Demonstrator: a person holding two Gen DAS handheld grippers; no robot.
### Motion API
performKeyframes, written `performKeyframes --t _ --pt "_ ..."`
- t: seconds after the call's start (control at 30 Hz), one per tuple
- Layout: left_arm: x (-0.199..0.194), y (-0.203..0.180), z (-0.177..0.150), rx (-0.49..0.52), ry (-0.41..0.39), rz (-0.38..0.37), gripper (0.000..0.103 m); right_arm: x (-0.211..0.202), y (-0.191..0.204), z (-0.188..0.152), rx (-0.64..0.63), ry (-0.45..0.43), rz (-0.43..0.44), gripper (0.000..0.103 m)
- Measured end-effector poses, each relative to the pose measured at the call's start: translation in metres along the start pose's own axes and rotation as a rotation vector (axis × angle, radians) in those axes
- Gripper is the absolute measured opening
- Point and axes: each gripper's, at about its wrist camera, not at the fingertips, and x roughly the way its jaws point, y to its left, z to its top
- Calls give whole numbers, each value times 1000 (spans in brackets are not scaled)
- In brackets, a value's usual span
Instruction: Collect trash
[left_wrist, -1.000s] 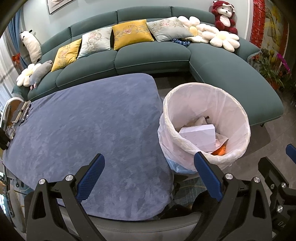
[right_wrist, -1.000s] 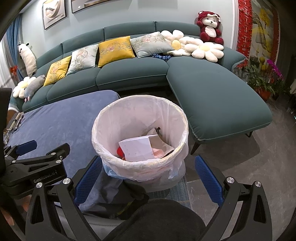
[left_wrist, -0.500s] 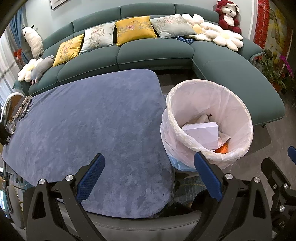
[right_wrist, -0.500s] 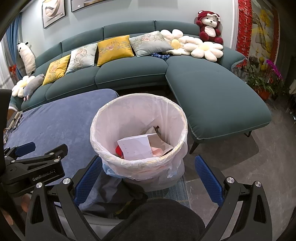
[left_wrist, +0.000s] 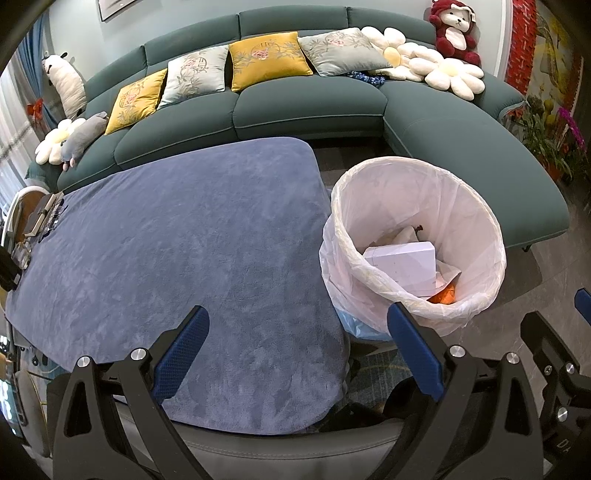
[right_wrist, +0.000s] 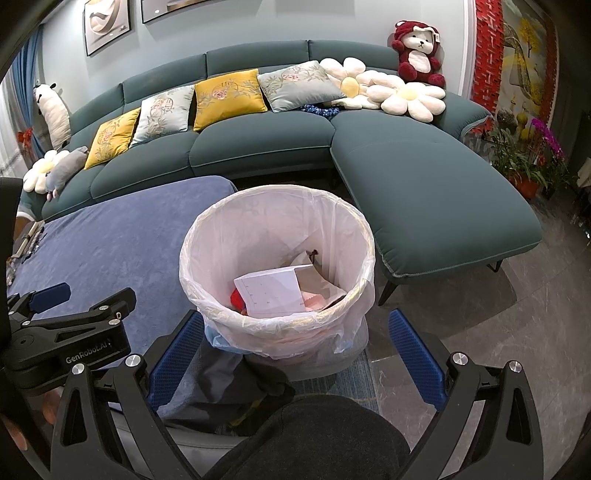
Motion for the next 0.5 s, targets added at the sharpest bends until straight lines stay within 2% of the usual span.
performKeyframes --t 0.5 --pt "4 5 -4 4 21 -12 93 4 -2 -5 2 5 -3 96"
